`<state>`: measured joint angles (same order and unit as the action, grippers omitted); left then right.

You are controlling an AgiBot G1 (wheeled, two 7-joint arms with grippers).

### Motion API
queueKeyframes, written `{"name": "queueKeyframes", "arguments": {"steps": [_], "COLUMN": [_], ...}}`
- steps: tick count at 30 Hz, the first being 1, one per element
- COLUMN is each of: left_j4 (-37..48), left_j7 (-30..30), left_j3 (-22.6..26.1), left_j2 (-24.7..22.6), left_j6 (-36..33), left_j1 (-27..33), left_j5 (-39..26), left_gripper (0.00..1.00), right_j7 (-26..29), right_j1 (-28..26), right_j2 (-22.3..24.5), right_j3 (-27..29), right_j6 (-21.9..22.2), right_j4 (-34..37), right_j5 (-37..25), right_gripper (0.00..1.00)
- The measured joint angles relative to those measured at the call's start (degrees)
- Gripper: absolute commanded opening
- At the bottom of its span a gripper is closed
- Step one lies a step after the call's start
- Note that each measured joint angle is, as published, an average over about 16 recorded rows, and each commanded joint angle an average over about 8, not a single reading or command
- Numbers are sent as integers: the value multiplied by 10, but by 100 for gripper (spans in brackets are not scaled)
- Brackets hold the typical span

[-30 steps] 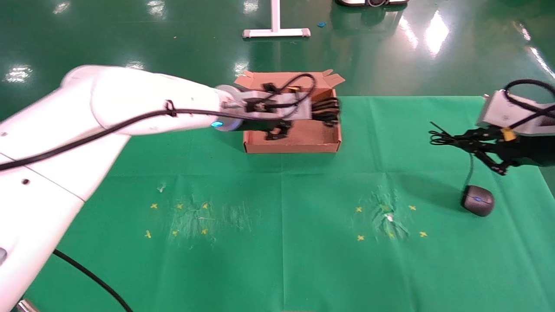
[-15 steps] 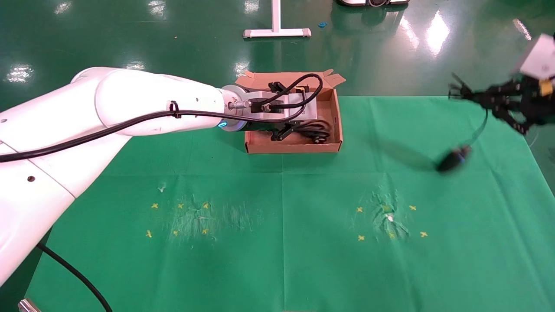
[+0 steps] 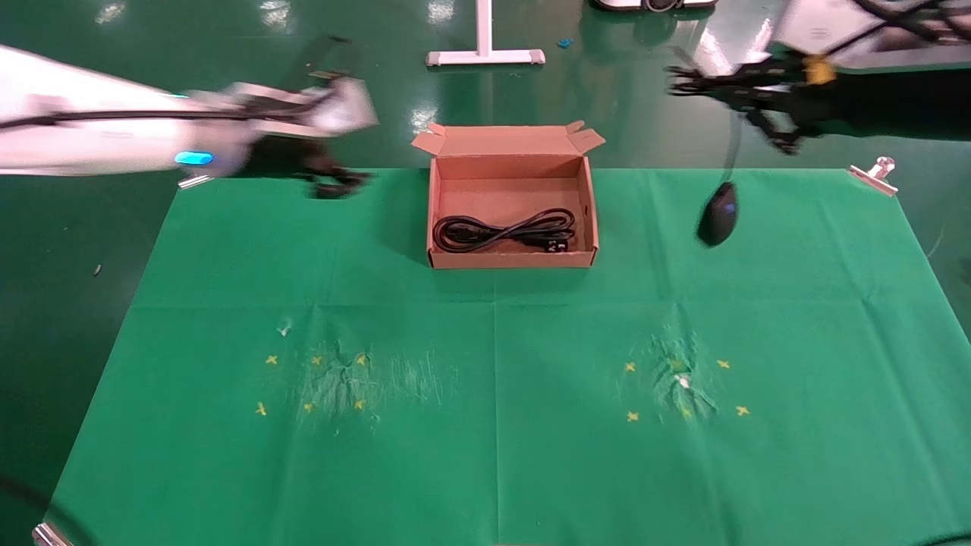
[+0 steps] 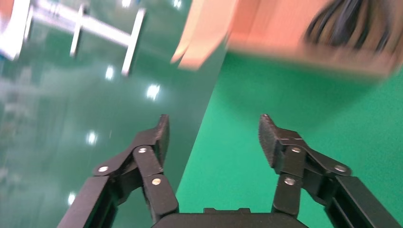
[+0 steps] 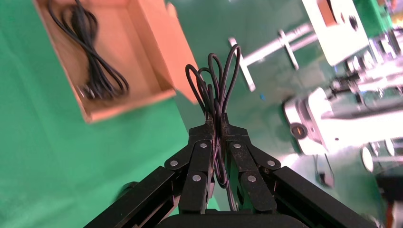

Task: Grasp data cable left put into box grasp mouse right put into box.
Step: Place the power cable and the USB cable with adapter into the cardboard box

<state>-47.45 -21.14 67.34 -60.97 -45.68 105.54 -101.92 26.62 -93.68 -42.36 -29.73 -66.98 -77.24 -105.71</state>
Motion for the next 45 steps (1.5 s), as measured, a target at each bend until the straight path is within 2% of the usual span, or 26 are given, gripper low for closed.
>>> {"name": "queueKeyframes", "arguments": {"steps": [5, 10, 18, 27, 28, 35, 36, 45], "left_j4": [-97, -186, -260, -285, -286, -290, -290, -290], "left_j7": [-78, -161, -259, -297, -298, -303, -303, -303], "left_j3": [5, 12, 18, 19, 20, 20, 20, 20], "left_j2": [75, 119, 136, 138, 138, 139, 139, 139], "left_j6": [-21, -35, -43, -49, -50, -51, -51, -51], "left_j1": [3, -1, -10, -14, -15, -15, -15, -15], "left_j5": [-42, -96, -169, -201, -202, -207, -208, -208], "left_gripper": [100, 100, 100, 100, 100, 100, 100, 100], "right_j7": [-5, -12, -32, -59, -62, -73, -74, -75], "right_j1": [-10, -16, -20, -13, -11, 0, 1, 3], "right_j2": [-49, -104, -192, -248, -251, -262, -263, -263], "right_j3": [-15, -33, -66, -93, -95, -99, -99, -99], "right_j6": [5, 14, 39, 82, 87, 109, 111, 114], "right_j4": [3, 12, 53, 134, 143, 188, 191, 195], "right_j5": [-4, -10, -37, -81, -85, -98, -99, -98], "right_gripper": [0, 0, 0, 2, 11, 97, 100, 100]}}
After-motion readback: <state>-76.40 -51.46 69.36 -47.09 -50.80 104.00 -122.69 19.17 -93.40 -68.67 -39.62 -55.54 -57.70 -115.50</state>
